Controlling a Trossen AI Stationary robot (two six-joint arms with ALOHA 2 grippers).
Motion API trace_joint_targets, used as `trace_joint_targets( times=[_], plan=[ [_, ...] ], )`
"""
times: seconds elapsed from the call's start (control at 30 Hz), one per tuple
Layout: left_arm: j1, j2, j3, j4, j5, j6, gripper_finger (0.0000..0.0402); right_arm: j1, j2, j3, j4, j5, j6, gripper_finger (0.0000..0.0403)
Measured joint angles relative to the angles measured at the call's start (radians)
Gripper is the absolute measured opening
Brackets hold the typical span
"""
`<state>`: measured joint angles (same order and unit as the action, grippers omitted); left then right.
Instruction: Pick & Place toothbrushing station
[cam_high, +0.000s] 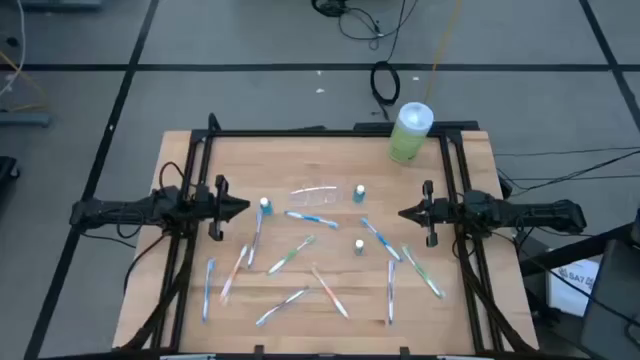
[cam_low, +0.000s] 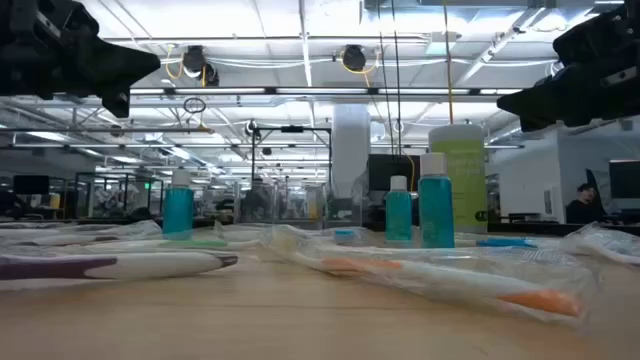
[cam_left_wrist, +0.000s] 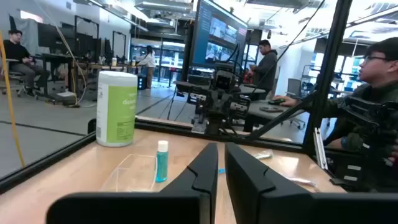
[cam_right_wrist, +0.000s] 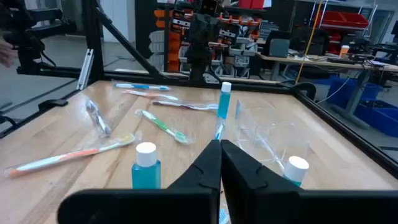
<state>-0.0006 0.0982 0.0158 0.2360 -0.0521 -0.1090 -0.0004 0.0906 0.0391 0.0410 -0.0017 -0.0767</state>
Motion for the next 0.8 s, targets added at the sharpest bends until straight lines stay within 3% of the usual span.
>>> trace_joint_targets(
  times=[0.8],
  plan=[
    [0.000, 0.000, 0.000, 0.001, -0.002, 0.000, 0.0037, 0.000, 0.001, 0.000, 0.204, 0.001, 0.076, 0.0000]
  ],
)
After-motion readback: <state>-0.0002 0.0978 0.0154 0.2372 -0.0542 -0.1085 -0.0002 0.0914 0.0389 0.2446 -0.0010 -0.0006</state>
